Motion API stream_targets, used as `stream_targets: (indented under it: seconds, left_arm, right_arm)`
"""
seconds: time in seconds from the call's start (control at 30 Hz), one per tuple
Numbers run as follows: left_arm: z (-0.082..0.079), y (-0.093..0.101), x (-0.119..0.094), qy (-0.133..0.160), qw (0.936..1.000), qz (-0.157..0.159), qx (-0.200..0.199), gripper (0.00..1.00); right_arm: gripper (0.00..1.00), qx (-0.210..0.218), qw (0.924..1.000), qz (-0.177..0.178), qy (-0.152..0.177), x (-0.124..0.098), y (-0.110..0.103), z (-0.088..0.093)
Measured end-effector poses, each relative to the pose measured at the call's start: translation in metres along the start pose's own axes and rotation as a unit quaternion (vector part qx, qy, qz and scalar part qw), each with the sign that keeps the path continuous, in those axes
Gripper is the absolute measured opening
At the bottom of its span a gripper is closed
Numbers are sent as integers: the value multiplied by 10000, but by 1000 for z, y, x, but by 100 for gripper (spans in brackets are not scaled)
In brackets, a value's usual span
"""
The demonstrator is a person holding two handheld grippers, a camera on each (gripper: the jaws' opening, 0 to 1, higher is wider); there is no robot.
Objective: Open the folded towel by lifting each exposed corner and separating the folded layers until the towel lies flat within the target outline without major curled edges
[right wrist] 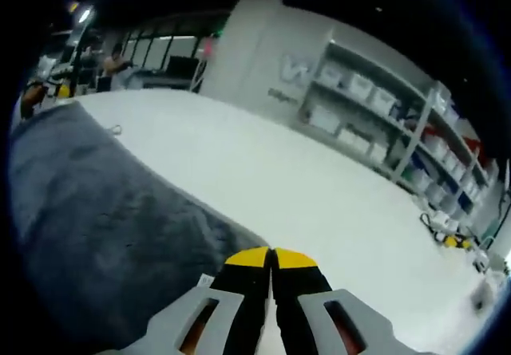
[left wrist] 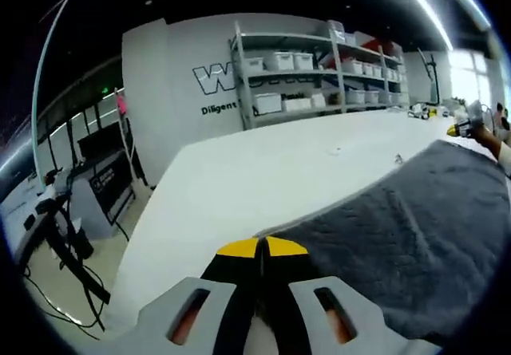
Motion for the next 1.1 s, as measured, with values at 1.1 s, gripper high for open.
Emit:
stream_targets:
  seconds: [1.1]
  left_arm:
    - [7, 74, -52, 734, 9956, 440, -385, 1]
  right_arm:
    - [0, 36, 9988, -201, 442, -56, -17, -8]
Point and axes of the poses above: the point that each gripper's makers call its tool centre point, and the gripper's own axes: x roughly forward along the fingers, y roughly to its right, z roughly out of its underside, the point moved 2 cm from there along -x, roughly backward along the fingers, and after that the axes turned 15 degrees about z, right-handed, at the moved point
